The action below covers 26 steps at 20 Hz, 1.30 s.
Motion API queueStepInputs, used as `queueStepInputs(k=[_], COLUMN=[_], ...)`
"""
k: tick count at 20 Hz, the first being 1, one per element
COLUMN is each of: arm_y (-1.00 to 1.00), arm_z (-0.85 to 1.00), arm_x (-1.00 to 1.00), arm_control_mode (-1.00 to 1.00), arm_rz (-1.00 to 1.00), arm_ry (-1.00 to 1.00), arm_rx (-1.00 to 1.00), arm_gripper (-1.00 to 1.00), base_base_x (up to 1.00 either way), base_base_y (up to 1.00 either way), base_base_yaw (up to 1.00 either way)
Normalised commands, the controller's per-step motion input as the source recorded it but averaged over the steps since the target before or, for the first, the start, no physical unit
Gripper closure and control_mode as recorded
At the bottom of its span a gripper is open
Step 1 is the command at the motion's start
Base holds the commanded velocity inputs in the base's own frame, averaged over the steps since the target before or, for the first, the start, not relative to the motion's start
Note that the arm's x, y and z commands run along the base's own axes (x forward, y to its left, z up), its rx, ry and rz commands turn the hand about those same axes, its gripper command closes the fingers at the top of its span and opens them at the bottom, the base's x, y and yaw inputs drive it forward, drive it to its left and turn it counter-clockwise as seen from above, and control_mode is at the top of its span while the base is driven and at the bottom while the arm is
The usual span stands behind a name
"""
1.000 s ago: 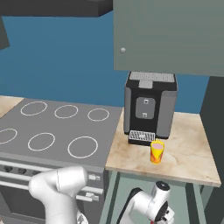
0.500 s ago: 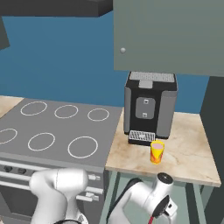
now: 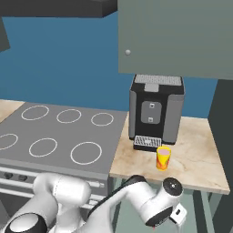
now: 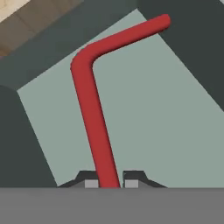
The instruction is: Pick up the straw from the right drawer and put it inside the smoothie cup.
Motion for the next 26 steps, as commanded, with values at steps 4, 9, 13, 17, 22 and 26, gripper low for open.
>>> queueStepInputs(k=[4,9,13,17,22,26], arm_y=[0.29,0.19,0.09,0.00,0.00,-0.02], arm_z=[1.00,0.98,0.83,0.69,0.58,0.25], arm_x=[0.00,0.02,0.00,0.14,0.51,0.61], arm_control_mode=[-1.00,-1.00,-1.00,-1.00,-1.00,-1.00], arm_rz=[0.00,0.00,0.00,0.02,0.00,0.00], arm_ry=[-0.38,-0.45,-0.44,-0.32,-0.14,0.00], arm_rx=[0.02,0.03,0.00,-0.07,-0.01,0.00], arm_gripper=[1.00,1.00,1.00,1.00,1.00,1.00], base_base_x=[0.00,0.00,0.00,0.00,0.00,0.00], base_base_y=[0.00,0.00,0.00,0.00,0.00,0.00], base_base_yaw=[0.00,0.00,0.00,0.00,0.00,0.00])
